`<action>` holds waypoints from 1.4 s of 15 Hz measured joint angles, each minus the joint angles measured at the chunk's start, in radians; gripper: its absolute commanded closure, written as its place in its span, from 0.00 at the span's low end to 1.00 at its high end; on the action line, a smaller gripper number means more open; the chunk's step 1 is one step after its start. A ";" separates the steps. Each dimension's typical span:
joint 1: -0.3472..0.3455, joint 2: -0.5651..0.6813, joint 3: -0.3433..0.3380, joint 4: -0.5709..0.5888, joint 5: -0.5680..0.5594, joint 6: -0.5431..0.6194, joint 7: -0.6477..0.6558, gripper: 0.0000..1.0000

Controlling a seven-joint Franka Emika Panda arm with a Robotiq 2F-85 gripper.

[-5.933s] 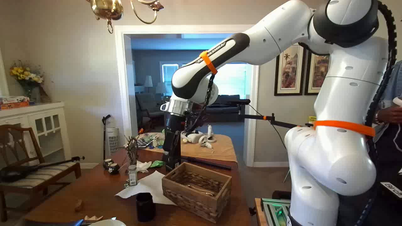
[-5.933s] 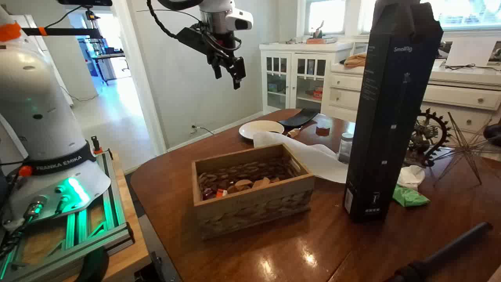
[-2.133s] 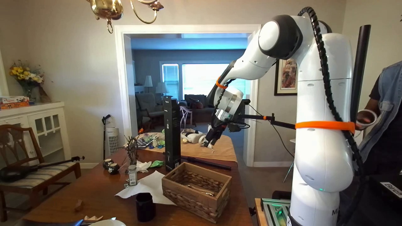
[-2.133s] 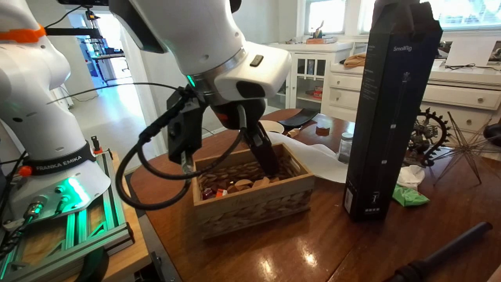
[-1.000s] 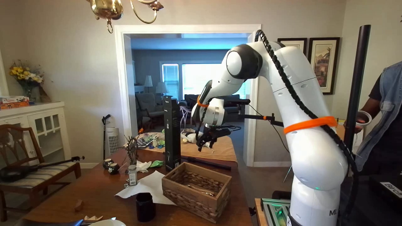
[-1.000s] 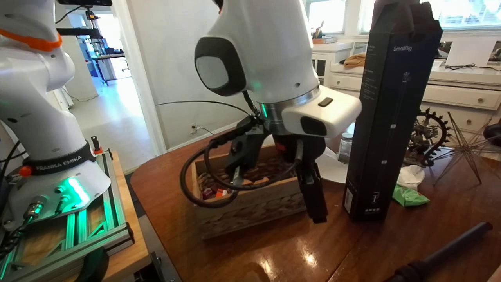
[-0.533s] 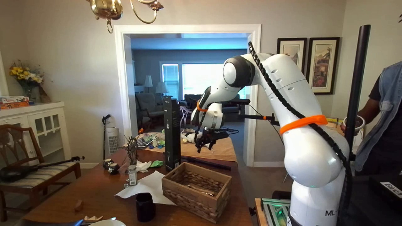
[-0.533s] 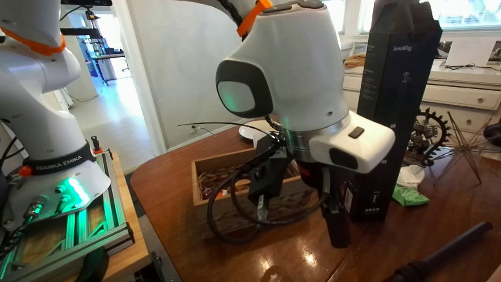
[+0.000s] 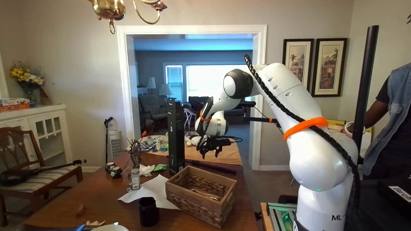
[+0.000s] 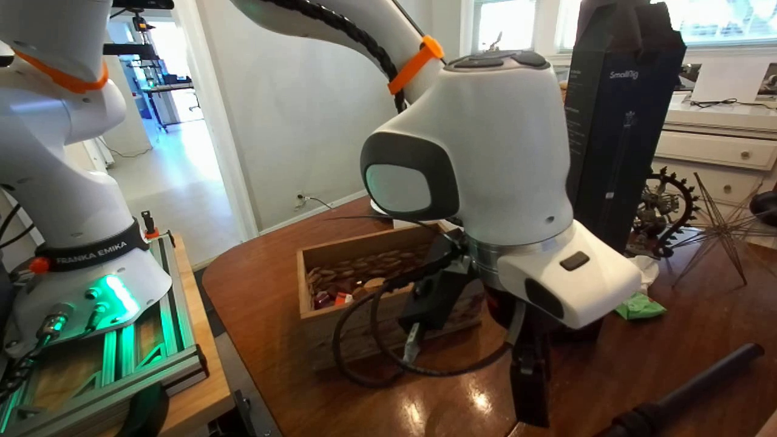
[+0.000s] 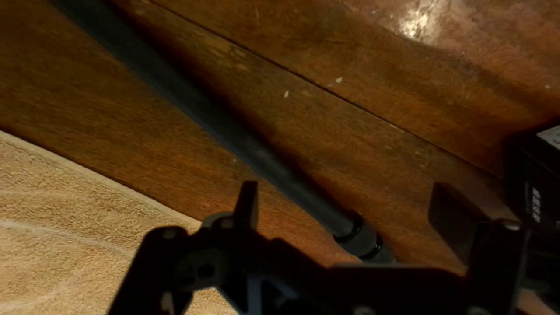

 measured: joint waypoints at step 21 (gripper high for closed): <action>-0.145 0.195 0.145 0.237 -0.131 -0.019 0.076 0.00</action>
